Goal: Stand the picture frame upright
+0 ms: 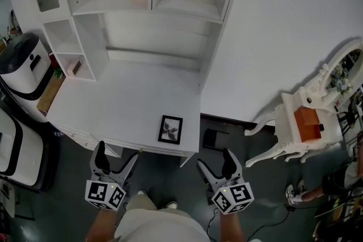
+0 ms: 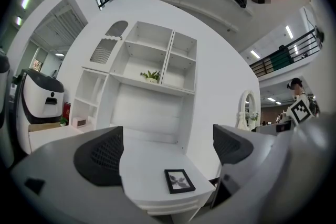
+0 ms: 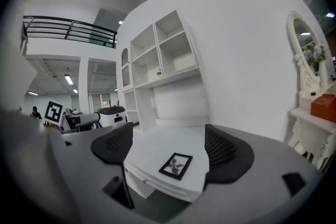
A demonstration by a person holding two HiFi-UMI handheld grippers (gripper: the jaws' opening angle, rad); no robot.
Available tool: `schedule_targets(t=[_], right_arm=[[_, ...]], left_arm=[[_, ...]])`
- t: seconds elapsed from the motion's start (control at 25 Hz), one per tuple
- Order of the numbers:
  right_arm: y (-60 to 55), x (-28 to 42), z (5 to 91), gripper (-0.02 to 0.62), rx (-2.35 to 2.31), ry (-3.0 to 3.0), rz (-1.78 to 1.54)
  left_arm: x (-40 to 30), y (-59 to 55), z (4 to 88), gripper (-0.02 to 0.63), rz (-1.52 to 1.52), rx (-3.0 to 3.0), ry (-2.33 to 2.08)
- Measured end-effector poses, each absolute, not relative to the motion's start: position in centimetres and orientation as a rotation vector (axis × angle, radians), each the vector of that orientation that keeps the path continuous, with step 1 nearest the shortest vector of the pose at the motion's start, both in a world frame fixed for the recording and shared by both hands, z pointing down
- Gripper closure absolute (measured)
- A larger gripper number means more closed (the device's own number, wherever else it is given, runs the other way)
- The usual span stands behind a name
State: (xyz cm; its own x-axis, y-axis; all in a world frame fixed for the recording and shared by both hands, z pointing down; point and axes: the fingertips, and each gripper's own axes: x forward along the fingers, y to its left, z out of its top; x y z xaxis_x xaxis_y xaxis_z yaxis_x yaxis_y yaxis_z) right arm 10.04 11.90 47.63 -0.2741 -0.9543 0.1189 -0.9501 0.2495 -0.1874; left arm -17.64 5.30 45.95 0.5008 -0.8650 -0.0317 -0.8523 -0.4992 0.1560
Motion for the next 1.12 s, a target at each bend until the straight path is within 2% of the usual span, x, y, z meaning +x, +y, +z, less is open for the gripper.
schedule_targets(t=[0.24,0.8,1.12], right_arm=[[9.0,8.7,49.3,0.173,-1.859,2.549,-0.412],[-4.7,7.5,52.3,0.175,-1.985,2.548,-0.589],[-8.3,8.3,55.3,0.175,-2.063,2.447,-0.741]], left_arm=[[-17.0,2.3,48.3,0.095,-0.102,2.589,-1.465],[-11.5,-14.2,54.0,0.095,0.062,2.655,-1.166],[-7.5,-18.8,57.8,0.097,0.196,2.652,-0.985]])
